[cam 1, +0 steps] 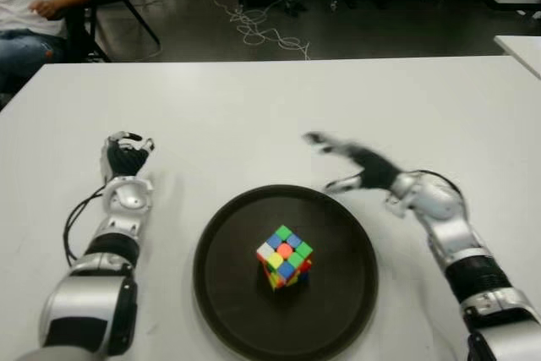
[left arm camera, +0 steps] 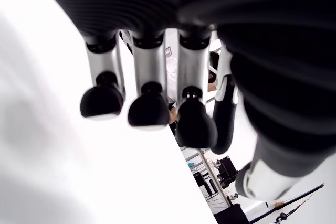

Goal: Pick up the Rubik's Cube and put it in the plate

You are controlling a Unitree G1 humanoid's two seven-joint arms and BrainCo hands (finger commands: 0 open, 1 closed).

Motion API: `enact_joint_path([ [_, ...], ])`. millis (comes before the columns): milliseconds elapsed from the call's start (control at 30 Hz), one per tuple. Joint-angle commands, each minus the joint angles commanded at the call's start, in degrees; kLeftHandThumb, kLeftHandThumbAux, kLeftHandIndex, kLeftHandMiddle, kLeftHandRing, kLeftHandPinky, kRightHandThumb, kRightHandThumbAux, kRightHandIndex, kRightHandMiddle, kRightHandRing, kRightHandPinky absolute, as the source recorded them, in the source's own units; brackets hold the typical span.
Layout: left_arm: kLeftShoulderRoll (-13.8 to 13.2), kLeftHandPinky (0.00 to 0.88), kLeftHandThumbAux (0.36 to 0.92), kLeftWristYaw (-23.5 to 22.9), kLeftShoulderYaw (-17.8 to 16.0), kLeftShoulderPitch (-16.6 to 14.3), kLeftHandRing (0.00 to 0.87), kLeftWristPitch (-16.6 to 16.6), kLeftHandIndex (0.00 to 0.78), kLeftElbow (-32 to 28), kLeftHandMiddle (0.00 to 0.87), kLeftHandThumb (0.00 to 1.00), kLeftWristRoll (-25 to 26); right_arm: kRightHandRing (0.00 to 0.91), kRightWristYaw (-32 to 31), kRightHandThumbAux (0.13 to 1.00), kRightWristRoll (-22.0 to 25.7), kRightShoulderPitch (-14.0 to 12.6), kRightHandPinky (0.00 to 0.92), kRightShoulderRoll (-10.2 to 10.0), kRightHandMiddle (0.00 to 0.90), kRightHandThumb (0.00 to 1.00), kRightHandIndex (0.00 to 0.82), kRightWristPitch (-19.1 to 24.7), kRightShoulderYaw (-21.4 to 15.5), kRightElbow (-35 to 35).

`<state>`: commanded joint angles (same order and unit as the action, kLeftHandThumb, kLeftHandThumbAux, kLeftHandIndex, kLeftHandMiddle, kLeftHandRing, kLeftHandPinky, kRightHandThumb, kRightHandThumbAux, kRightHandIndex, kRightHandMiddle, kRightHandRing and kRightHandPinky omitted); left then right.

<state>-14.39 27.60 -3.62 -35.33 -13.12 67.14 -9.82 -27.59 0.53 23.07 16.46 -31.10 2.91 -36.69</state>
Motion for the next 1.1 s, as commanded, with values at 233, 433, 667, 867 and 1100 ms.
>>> enact_joint_path([
  [233,0.11,0.820,0.703,0.16,0.15,2.08,0.827,-2.01,0.442,-0.69,0.825,0.712,-0.18,0.000,10.48,0.742,-1.68,0.26,0.000,-2.64,0.000,0.000,0.000,-2.85,-2.98,-3.67],
  [433,3.04,0.796,0.705,2.87,1.18,12.54,0.798,-9.95,0.437,-10.69,0.784,0.710,-1.17,0.000,19.48,0.781,-2.99,-0.51,0.000,-4.54,0.003,0.000,0.002,-6.26,-5.15,-6.67],
  [667,3.24,0.638,0.708,2.27,0.84,17.05,0.645,-16.91,0.426,-14.47,0.604,0.702,-1.34,0.000,24.54,0.810,-4.42,-0.14,0.000,-6.22,0.001,0.000,0.003,-8.34,-5.09,-10.35],
  [867,3.12,0.299,0.721,1.32,-0.17,16.78,0.285,-20.71,0.402,-12.76,0.249,0.675,-0.61,0.000,29.86,0.842,-5.36,1.09,0.000,-7.48,0.000,0.001,0.000,-10.82,-5.95,-15.08],
  [1100,4.31,0.069,0.699,1.59,-0.16,18.93,0.084,-22.35,0.055,-17.70,0.082,0.131,-1.10,0.000,35.88,0.873,-6.97,2.41,0.000,-8.03,0.000,0.004,0.000,-13.20,-6.48,-20.04],
])
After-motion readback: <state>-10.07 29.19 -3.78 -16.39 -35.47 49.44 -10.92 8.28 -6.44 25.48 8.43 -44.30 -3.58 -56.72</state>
